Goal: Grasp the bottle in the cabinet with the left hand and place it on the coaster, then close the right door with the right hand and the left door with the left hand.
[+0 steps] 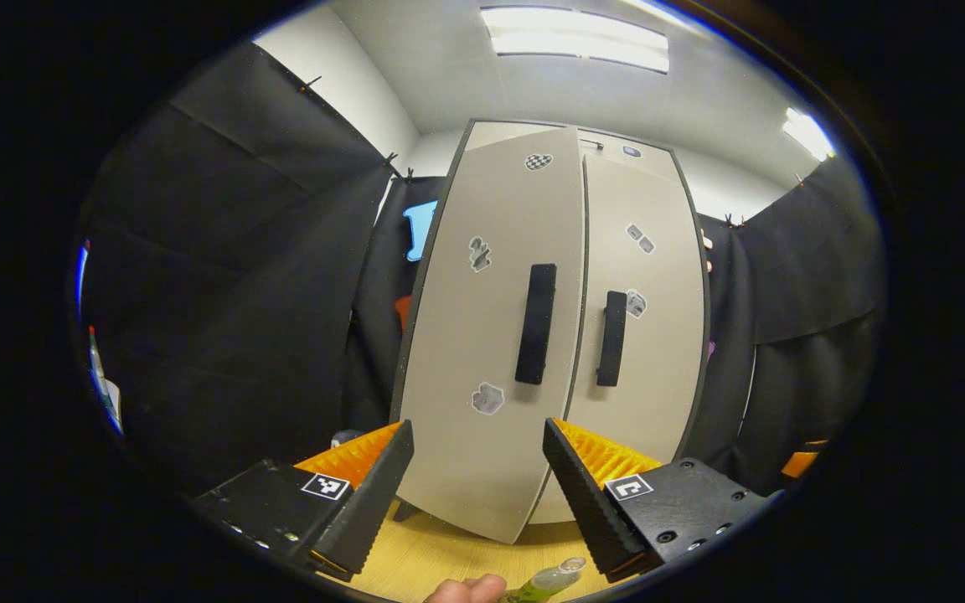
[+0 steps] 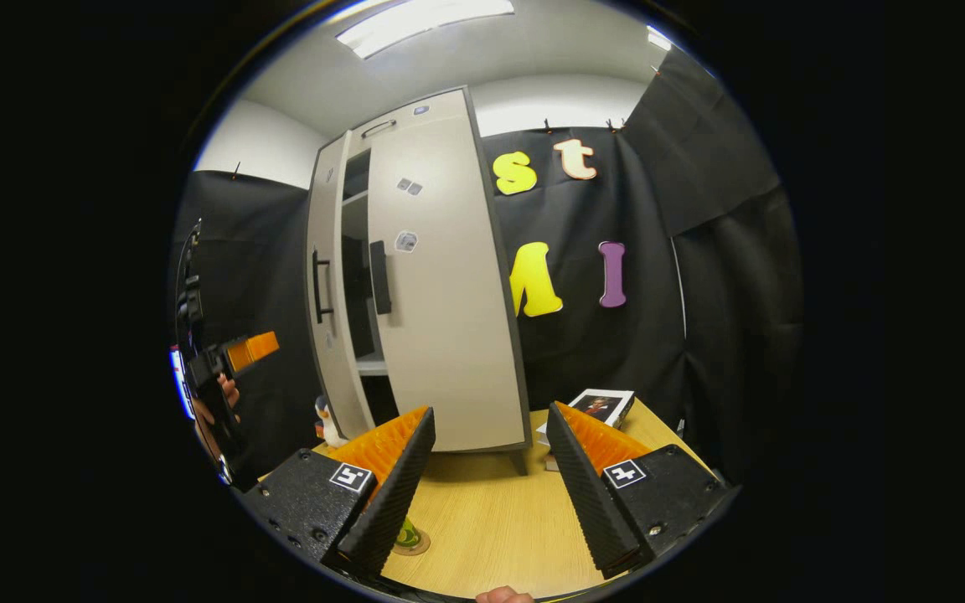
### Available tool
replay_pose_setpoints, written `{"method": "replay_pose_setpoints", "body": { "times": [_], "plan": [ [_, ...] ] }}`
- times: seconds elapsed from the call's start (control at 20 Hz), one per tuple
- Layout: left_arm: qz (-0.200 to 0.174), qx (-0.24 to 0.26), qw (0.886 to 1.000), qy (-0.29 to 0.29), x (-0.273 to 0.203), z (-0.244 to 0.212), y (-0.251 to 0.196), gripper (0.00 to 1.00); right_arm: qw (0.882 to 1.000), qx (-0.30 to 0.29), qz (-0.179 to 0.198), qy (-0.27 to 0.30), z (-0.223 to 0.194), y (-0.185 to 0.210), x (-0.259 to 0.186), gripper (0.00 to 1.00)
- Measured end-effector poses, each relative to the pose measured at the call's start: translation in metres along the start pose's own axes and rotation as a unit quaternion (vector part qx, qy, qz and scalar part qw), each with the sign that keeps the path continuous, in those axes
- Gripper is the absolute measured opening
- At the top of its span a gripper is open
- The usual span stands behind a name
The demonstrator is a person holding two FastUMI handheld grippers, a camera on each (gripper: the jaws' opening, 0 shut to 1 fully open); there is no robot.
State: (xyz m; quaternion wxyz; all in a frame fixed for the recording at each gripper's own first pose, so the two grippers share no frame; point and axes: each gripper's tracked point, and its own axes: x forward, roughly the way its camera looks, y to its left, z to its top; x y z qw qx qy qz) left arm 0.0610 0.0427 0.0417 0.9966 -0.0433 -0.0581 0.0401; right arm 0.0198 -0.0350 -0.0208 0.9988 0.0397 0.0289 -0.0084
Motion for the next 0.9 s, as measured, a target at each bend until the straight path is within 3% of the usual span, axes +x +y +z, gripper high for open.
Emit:
{"method": "replay_pose_setpoints", "body": {
  "times": [0.25,0.35,0.4,0.5,0.65,0.7,0.75,0.8,0.9],
  "plan": [
    [0.025,0.016,0.999,0.019,-0.038,-0.046,-0.014,0.95,1.0,-0.011,0.0,0.025,-0.014,0.003,-0.003,0.83],
    [0.014,0.035,0.999,0.031,-0.049,-0.057,-0.028,0.95,1.0,-0.015,0.0,0.027,-0.017,0.004,-0.007,0.83],
    [0.009,0.046,0.998,0.038,-0.052,-0.063,-0.034,0.99,0.999,-0.017,0.002,0.03,-0.019,0.004,-0.007,0.82],
    [-0.006,0.056,0.997,0.047,-0.055,-0.068,-0.045,0.95,0.999,-0.02,0.005,0.043,-0.025,0.005,-0.005,0.82],
    [-0.024,0.05,0.997,0.048,-0.056,-0.063,-0.06,0.95,0.999,-0.003,0.008,0.038,-0.023,0.008,-0.008,0.83],
    [-0.031,0.041,0.997,0.049,-0.057,-0.062,-0.066,0.99,0.999,-0.001,0.008,0.037,-0.022,0.009,-0.009,0.83],
    [-0.041,0.033,0.997,0.049,-0.058,-0.059,-0.072,0.95,0.999,-0.001,0.007,0.037,-0.023,0.01,-0.011,0.83],
    [-0.047,0.03,0.997,0.048,-0.058,-0.057,-0.075,0.99,0.999,-0.004,0.006,0.039,-0.024,0.009,-0.013,0.83],
    [-0.052,0.037,0.997,0.042,-0.056,-0.054,-0.077,0.95,0.999,-0.017,0.002,0.045,-0.028,0.007,-0.015,0.82]
  ]
}}
